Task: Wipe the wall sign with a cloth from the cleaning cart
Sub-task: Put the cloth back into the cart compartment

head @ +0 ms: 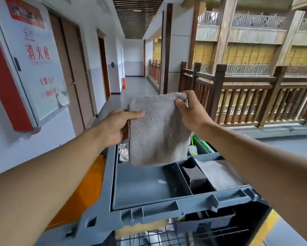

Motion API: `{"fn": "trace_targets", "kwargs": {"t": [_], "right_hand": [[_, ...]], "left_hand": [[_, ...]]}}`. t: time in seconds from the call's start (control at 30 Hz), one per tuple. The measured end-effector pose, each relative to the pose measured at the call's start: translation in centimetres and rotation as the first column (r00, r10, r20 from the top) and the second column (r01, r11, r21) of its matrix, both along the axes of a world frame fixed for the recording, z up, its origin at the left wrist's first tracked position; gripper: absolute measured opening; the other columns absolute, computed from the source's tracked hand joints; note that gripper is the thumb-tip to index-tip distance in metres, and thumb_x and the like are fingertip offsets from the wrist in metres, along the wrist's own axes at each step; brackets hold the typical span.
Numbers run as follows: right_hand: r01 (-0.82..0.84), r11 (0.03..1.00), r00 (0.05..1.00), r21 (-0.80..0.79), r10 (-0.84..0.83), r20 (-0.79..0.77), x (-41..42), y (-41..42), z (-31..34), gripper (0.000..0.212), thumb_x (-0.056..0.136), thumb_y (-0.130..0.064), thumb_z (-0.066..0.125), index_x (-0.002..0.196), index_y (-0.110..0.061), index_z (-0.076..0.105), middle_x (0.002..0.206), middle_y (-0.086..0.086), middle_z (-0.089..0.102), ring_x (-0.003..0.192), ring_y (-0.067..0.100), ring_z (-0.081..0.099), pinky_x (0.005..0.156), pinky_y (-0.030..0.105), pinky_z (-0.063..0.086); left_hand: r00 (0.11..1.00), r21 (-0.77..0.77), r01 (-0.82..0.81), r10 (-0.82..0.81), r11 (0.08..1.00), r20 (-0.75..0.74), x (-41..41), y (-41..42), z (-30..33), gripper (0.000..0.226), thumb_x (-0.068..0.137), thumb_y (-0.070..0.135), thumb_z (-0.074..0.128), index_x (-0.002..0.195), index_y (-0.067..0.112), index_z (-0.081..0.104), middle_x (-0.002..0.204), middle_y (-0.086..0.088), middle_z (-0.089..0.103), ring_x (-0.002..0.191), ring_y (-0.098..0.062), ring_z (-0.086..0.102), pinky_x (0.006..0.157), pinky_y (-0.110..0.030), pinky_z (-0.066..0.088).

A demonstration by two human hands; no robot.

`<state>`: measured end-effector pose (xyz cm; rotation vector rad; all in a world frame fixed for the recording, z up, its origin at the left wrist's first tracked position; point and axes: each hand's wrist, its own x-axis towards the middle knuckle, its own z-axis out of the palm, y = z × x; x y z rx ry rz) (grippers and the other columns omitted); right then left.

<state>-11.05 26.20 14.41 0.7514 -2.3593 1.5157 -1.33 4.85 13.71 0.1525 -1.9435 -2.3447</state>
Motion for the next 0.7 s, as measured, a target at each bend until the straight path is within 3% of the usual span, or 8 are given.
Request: {"fn": "trace_targets", "kwargs": {"t": [0.13, 0.27, 0.47, 0.6, 0.7], "right_hand": [[0.033, 0.997, 0.996, 0.069, -0.038, 0.076, -3.6, -0.3, -5.3, 0.027, 0.101, -0.044, 0.046, 0.120, -0.026, 0.043, 0.098, 0.002, 0.057, 0.079, 0.017, 0.053, 0.061, 0.030, 0.039], [0.019, 0.993, 0.982, 0.117, -0.041, 0.187, -7.0, -1.7, -11.1, 0.024, 0.100, -0.047, 0.045, 0.114, -0.029, 0.040, 0.093, 0.007, 0.055, 0.072, 0.021, 0.052, 0.050, 0.027, 0.035], [-0.037, 0.992, 0.945, 0.123, -0.005, 0.328, -9.8, -3.0, -18.5, 0.017, 0.100, -0.047, 0.045, 0.106, -0.032, 0.040, 0.083, -0.006, 0.051, 0.070, 0.010, 0.049, 0.051, 0.027, 0.031], [-0.114, 0.982, 0.880, 0.148, 0.030, 0.474, -11.4, -3.2, -22.2, 0.018, 0.101, -0.047, 0.042, 0.111, -0.032, 0.040, 0.091, -0.001, 0.053, 0.072, 0.014, 0.050, 0.050, 0.026, 0.034], [-0.144, 0.970, 0.832, 0.194, 0.012, 0.555, -12.1, -4.0, -24.5, 0.026, 0.101, -0.046, 0.040, 0.119, -0.027, 0.041, 0.094, 0.004, 0.053, 0.070, 0.018, 0.050, 0.042, 0.022, 0.035]], "left_hand": [[0.998, 0.054, -0.001, -0.002, 0.999, 0.058, -3.1, -0.3, -5.4, 0.018, 0.092, 0.014, 0.065, 0.099, 0.024, 0.079, 0.119, -0.011, 0.072, 0.106, -0.028, 0.070, 0.089, -0.047, 0.055], [0.984, 0.142, 0.001, -0.026, 0.990, 0.174, -5.2, -0.4, -11.1, 0.034, 0.103, 0.031, 0.049, 0.135, 0.021, 0.056, 0.125, -0.011, 0.069, 0.110, -0.031, 0.069, 0.077, -0.054, 0.058], [0.929, 0.175, 0.021, -0.084, 0.984, 0.361, -7.4, -1.9, -17.5, 0.048, 0.098, 0.049, 0.049, 0.141, 0.028, 0.046, 0.130, -0.010, 0.067, 0.115, -0.035, 0.065, 0.091, -0.062, 0.051], [0.901, 0.174, 0.024, -0.097, 0.984, 0.422, -8.0, -1.9, -21.0, 0.044, 0.098, 0.053, 0.045, 0.132, 0.027, 0.056, 0.128, -0.009, 0.068, 0.115, -0.031, 0.066, 0.086, -0.056, 0.054], [0.860, 0.142, 0.019, -0.088, 0.990, 0.503, -8.4, -2.3, -23.3, 0.053, 0.096, 0.058, 0.045, 0.138, 0.026, 0.051, 0.134, -0.009, 0.064, 0.119, -0.031, 0.063, 0.093, -0.056, 0.052]]}}
